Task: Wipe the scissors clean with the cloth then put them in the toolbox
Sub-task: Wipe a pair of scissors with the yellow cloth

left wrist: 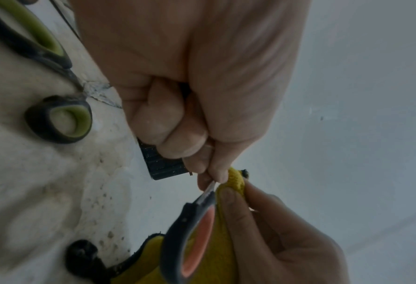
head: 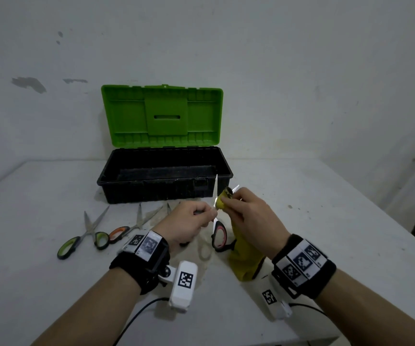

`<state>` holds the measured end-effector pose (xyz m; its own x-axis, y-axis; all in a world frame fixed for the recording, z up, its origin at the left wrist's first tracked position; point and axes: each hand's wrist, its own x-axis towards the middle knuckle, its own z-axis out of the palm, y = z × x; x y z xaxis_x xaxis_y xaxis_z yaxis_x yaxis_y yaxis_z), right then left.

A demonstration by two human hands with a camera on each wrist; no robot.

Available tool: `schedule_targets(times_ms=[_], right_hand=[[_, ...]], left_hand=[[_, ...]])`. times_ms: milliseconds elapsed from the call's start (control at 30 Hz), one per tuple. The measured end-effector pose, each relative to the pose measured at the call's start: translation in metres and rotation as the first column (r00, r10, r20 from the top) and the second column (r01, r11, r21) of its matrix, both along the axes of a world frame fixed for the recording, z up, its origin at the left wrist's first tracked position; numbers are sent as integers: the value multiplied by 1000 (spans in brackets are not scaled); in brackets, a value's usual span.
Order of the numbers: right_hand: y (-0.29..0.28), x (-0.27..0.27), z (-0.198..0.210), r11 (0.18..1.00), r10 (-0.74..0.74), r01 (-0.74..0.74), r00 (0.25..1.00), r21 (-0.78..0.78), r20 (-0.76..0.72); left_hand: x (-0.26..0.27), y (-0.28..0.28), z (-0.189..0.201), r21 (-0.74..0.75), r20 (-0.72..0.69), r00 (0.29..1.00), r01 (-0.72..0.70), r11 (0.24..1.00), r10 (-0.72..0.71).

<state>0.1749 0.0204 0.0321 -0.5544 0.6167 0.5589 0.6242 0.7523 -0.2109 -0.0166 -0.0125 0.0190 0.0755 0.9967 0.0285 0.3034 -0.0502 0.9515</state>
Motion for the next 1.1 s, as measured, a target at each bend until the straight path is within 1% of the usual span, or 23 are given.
schedule_targets(times_ms=[100, 167, 200, 267, 333, 400, 467, 567, 700, 733, 833, 967, 1100], right_hand=[[14, 9, 11, 994, -108, 106, 993, -37, -53], [21, 14, 18, 981, -188, 181, 973, -64, -131], [21, 14, 21, 980, -197, 190, 965, -54, -175], [11, 10, 23, 991, -133, 135, 971, -2, -198], [-6, 2, 19, 999, -29, 32, 990, 20, -136], [-15, -6, 12, 1000, 24, -24, 997, 7, -70], [-14, -10, 8, 1000, 15, -15, 999, -7, -34], [-6, -9, 13, 1000, -6, 6, 998, -4, -69], [14, -4, 33, 984, -163, 151, 976, -94, -142], [17, -4, 37, 981, -179, 163, 970, -106, -164], [7, -9, 43, 992, -122, 111, 972, -62, -200], [-14, -25, 39, 999, -8, 3, 989, -32, -149], [-13, -31, 34, 1000, -3, 0, 994, -26, -107]], left_hand=[[-5, 0, -2, 9, -36, 999, 19, 1000, -19], [-7, 0, -3, 4, -49, 999, 16, 1000, -16], [-6, 0, -3, 3, -46, 999, 9, 1000, -9], [-5, 1, -2, 19, -40, 999, -7, 1000, 8], [-4, 3, 0, 35, -41, 999, -18, 999, 19], [-3, 4, 3, 69, -43, 999, -3, 998, 6], [-2, 2, 7, 103, -68, 998, 8, 995, -1], [-5, 0, 9, 146, -83, 996, 4, 989, 8], [-13, 0, 7, 162, -137, 989, -30, 986, 53], [-15, 1, 7, 161, -137, 988, -44, 986, 66], [-19, 2, 10, 179, -120, 990, -53, 982, 75], [-17, 2, 17, 211, -134, 989, -30, 977, 59], [-13, 0, 23, 222, -116, 993, 16, 975, 10]])
